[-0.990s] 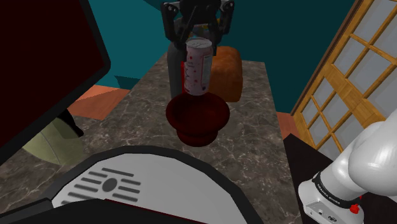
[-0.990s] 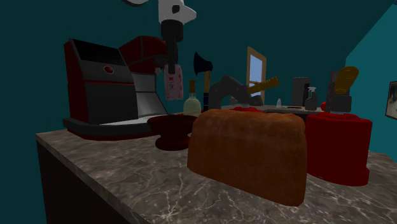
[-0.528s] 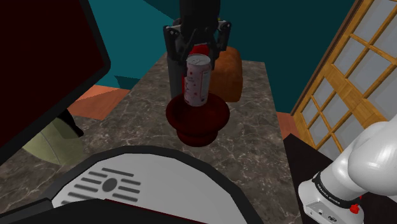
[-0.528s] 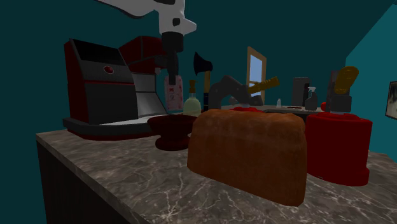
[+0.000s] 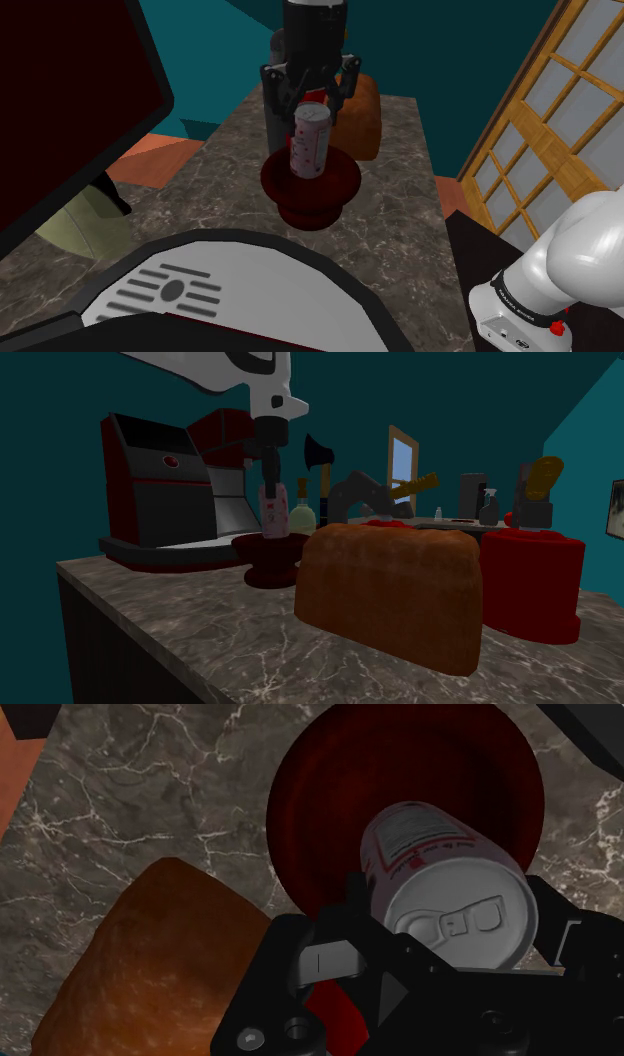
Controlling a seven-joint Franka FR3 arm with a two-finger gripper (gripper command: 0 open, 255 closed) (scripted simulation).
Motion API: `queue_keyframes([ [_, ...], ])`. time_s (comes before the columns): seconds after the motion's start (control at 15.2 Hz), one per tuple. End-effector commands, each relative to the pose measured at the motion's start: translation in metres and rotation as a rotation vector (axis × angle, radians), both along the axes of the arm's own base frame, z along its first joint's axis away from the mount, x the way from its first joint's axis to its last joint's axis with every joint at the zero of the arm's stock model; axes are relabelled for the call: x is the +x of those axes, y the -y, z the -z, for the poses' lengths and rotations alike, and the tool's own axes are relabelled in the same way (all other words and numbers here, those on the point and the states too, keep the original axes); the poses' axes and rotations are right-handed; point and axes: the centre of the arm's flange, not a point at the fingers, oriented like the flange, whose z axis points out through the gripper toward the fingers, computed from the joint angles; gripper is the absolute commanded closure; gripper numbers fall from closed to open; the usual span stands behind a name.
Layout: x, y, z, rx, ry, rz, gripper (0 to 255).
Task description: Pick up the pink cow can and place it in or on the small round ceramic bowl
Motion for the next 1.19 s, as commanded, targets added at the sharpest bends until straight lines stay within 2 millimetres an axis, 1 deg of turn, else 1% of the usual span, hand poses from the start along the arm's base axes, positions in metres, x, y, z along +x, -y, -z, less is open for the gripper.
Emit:
queue_keyframes([
  [0.0,0.000,0.000,0.000,0.000,0.001,0.000,255],
  [0.13,0.000,0.000,0.000,0.000,0.001,0.000,255],
  [0.2,0.000,0.000,0.000,0.000,0.001,0.000,0],
  [0.53,0.000,0.000,0.000,0.000,0.001,0.000,0],
  [0.73,0.000,0.000,-0.039,0.000,0.001,0.000,0],
  [0.79,0.000,0.000,-0.050,0.000,0.001,0.000,0],
  [1.12,0.000,0.000,-0.050,0.000,0.001,0.000,0],
])
